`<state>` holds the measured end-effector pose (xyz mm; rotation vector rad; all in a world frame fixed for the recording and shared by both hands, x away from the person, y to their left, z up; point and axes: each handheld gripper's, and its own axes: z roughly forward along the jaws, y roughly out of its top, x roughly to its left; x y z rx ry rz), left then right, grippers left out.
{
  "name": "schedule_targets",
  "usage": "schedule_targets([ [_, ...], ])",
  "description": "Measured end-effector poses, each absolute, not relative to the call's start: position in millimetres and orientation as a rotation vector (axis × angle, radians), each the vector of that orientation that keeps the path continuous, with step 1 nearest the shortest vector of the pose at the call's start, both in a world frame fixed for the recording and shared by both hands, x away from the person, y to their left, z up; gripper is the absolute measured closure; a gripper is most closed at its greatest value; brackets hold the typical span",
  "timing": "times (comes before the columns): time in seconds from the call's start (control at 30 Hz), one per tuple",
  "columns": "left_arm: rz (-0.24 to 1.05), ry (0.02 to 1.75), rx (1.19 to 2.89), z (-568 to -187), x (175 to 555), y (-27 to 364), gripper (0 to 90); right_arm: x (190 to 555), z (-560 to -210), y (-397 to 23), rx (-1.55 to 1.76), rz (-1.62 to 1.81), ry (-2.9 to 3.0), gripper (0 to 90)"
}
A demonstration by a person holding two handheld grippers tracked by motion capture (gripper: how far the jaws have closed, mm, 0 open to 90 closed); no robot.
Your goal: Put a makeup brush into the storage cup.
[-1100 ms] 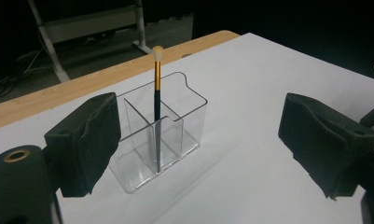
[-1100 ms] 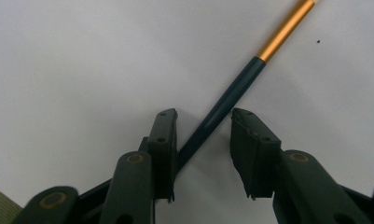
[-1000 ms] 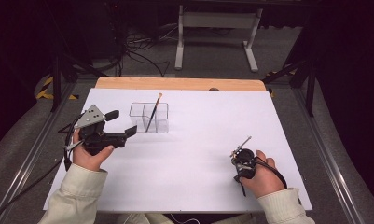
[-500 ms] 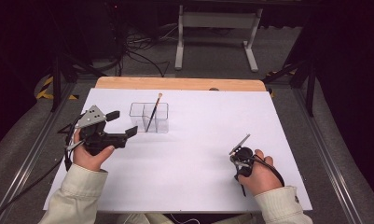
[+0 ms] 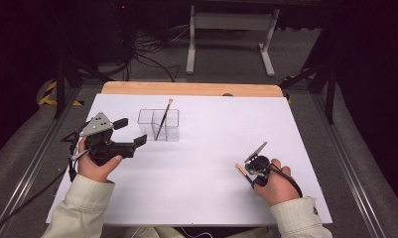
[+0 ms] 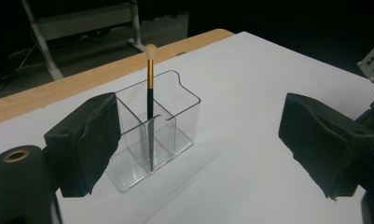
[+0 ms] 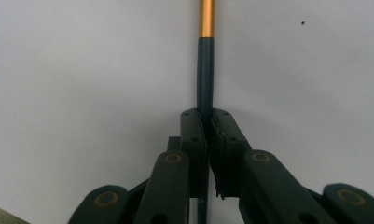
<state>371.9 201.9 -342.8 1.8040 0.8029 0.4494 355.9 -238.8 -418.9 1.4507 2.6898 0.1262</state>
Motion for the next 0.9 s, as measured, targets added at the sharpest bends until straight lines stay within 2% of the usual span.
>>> schedule_targets([
  [0.27,0.399,0.774,1.762,-341,371,203,9.7,355,-416,-243,1.445,0.189,2.677,84.9],
  [0.5,0.391,0.748,1.727,-340,369,202,11.1,352,-404,-244,1.388,0.31,2.65,85.0],
  [0.9,0.386,0.706,1.658,-339,365,200,4.4,343,-378,-241,1.212,0.659,2.519,85.0],
])
